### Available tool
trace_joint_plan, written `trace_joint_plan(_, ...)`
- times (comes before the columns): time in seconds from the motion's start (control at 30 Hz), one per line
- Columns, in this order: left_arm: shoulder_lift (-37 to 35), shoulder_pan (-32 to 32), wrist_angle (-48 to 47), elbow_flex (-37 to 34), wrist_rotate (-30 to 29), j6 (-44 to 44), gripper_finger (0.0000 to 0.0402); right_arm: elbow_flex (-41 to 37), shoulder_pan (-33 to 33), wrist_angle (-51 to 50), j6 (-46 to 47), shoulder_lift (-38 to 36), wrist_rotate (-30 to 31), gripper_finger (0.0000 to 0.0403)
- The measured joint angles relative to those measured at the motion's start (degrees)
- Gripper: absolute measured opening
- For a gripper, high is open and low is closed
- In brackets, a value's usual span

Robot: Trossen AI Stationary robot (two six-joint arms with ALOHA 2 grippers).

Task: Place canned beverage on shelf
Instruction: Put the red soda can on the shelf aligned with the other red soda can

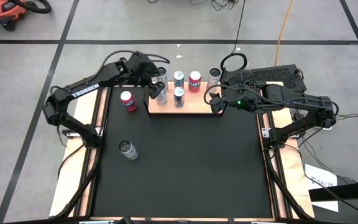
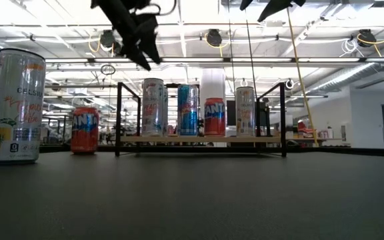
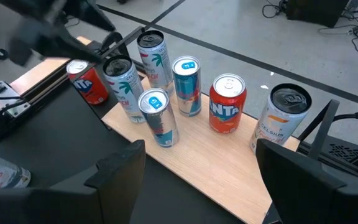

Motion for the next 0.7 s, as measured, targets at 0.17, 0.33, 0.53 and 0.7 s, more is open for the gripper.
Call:
trace_joint_plan(0.17, -3.70, 0.04, 0.79, 1.01, -0.22, -0.04, 0.0343, 0.00, 0.00, -0.02, 0.35, -0.02, 0.00, 0.0293)
trace_joint_plan(0.33, -6.49, 1.17, 0.83, -0.74, -0.44, -1.42, 0.0343, 0.00, 0.00, -0.04, 1.13, -0.02, 0.02, 0.0293)
trace_joint_plan(0.53, -10.88, 3.74, 2.46, -10.96, -0.43, -3.53, 0.0343, 0.00, 0.43, -0.11, 1.16, -0.02, -0.04, 0.0293)
trace_joint_plan(0.7, -15.79, 5.05, 4.26, -17.88, -0.15, -5.75, 0.0343, 0.00, 0.42, -0.11, 0.84, -0.02, -0.11, 0.0293)
